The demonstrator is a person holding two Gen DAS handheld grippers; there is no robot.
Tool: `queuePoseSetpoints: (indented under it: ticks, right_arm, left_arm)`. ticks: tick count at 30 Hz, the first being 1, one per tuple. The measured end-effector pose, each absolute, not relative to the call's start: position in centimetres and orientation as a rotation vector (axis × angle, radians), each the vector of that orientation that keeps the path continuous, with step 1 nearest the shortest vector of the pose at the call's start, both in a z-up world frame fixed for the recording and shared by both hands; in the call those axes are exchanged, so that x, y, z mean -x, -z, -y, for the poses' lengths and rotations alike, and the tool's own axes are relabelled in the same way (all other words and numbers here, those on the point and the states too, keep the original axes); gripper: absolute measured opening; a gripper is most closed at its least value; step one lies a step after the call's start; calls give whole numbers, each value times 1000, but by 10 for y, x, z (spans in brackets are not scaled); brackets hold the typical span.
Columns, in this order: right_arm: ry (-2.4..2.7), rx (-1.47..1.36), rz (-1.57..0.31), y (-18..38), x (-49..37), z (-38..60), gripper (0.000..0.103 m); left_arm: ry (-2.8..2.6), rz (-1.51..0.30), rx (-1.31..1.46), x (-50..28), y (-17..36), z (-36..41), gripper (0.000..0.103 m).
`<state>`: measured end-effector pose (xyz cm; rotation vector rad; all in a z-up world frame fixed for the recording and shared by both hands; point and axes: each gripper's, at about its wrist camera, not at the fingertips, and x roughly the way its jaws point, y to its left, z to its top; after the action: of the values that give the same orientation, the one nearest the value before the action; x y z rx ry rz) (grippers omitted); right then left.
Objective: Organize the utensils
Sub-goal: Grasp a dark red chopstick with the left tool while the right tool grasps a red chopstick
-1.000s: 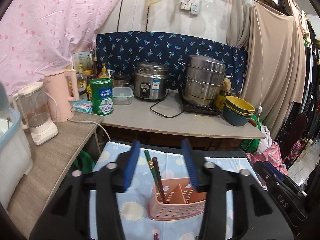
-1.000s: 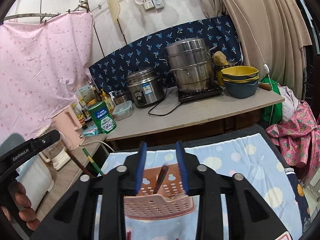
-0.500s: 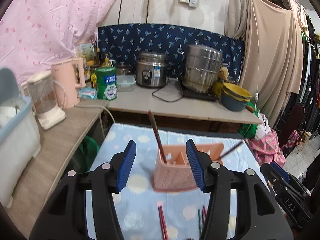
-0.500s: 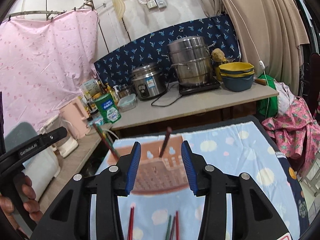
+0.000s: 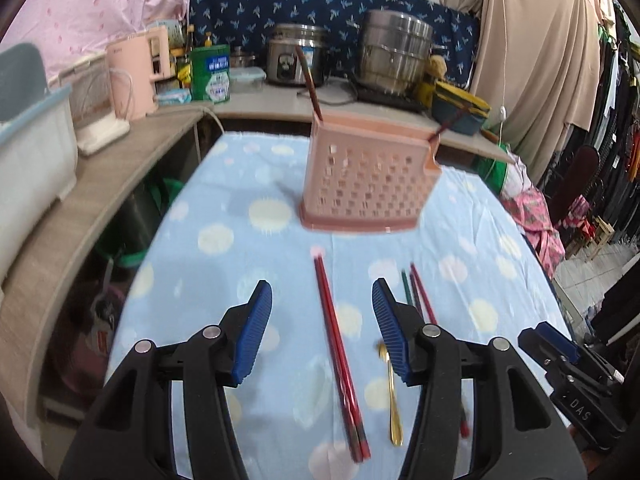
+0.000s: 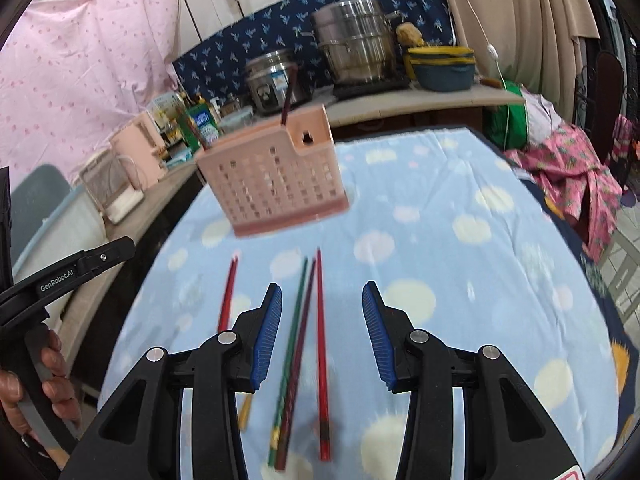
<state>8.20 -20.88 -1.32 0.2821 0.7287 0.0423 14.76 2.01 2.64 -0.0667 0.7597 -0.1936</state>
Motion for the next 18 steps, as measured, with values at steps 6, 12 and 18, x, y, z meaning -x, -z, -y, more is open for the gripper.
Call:
queuePoseSetpoints:
  ticks: [6,12,18]
  right_arm:
    - [-41,-243,-821,55,-57,195,41]
    - [-50,-203,-867,82,-46,178,40]
    - [-39,-164,-882,94,-43,169,26]
  left_arm:
    - [194,-830,81,-121,13,-23,55]
    - [197,-885,66,-99,43,-23,57]
    - [197,-926,37,-86,65,-18,57]
